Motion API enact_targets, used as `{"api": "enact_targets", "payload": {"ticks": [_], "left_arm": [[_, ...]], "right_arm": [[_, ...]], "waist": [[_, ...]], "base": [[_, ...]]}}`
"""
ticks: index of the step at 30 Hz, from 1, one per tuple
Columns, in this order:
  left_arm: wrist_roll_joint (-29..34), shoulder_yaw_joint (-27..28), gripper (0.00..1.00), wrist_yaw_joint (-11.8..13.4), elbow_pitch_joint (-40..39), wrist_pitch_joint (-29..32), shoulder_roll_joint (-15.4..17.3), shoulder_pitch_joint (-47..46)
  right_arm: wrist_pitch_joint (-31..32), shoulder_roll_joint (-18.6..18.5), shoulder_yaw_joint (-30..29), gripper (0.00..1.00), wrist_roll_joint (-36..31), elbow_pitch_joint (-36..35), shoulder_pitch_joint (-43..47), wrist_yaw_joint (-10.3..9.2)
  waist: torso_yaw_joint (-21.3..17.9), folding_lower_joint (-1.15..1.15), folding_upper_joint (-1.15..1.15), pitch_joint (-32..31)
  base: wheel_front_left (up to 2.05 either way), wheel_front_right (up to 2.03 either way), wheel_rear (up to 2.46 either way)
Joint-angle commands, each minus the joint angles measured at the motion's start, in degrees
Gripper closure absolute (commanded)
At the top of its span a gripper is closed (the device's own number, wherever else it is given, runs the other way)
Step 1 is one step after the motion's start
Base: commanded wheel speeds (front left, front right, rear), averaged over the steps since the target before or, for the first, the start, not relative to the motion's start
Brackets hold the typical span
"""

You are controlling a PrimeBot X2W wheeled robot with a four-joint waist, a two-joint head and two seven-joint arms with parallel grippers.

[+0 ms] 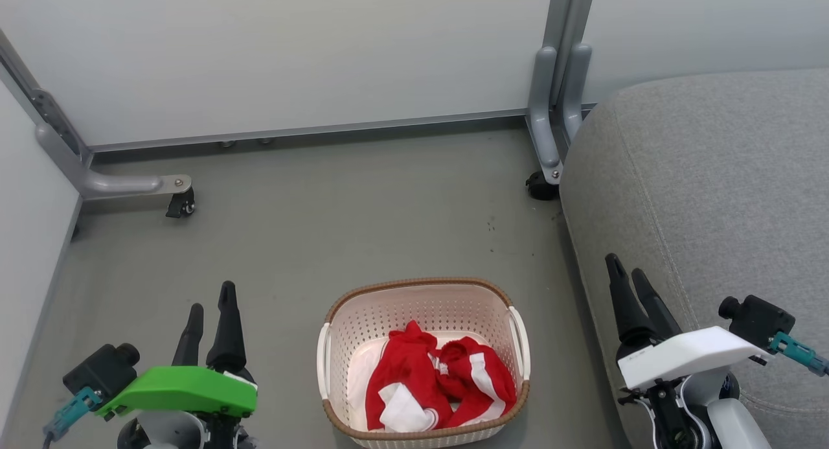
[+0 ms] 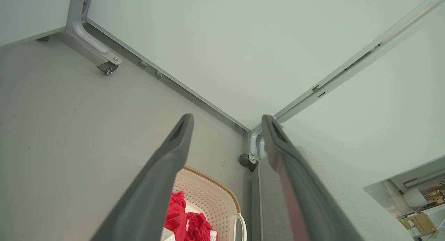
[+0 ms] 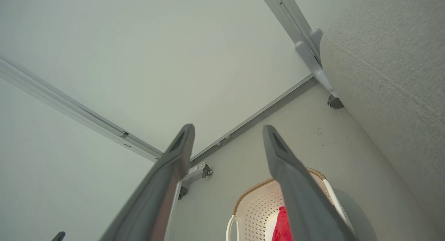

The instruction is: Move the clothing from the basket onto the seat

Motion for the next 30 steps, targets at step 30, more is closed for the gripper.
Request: {"api": "enact_targets", "payload": {"ticks": [30], "left_arm": [[21.9, -5.4, 0.00, 2.6, -4.4, -5.6, 1.5, 0.8]], "right_arm": [[-5.7, -0.4, 4.6, 0.00, -23.2, -2.9, 0.9, 0.03]], "waist": [[-0.5, 0.00, 0.00, -0.5]], "base": [[0.00, 0.00, 0.00]]}}
